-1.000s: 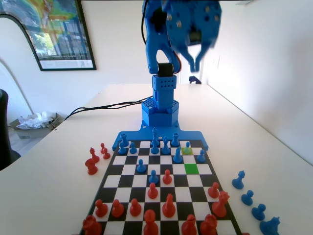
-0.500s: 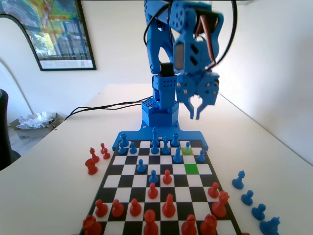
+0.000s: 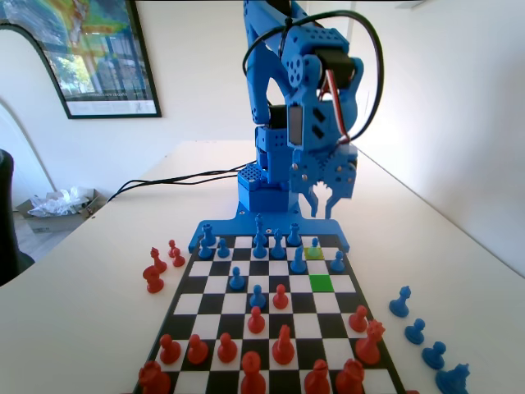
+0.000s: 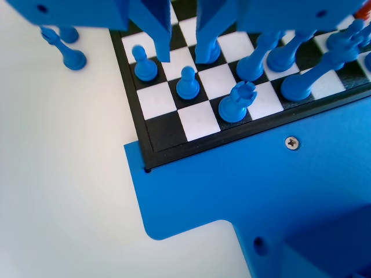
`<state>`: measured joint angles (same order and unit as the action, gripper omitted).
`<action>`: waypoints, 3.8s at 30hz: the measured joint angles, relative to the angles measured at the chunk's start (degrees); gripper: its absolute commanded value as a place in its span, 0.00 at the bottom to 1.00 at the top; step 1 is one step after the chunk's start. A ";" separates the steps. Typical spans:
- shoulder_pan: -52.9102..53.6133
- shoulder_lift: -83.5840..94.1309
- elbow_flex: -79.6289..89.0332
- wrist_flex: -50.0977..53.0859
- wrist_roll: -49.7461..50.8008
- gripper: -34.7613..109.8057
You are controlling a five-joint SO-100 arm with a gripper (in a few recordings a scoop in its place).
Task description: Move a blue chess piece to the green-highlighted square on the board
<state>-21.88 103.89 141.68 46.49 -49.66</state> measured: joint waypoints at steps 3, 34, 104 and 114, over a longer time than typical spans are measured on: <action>0.09 -1.85 0.00 -2.20 0.00 0.30; 1.23 -11.07 1.58 -9.76 -1.05 0.30; 5.19 -22.85 -19.42 -6.06 0.00 0.25; 5.36 -23.03 -16.17 -8.61 -1.05 0.25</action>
<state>-16.52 80.86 125.51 37.88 -50.71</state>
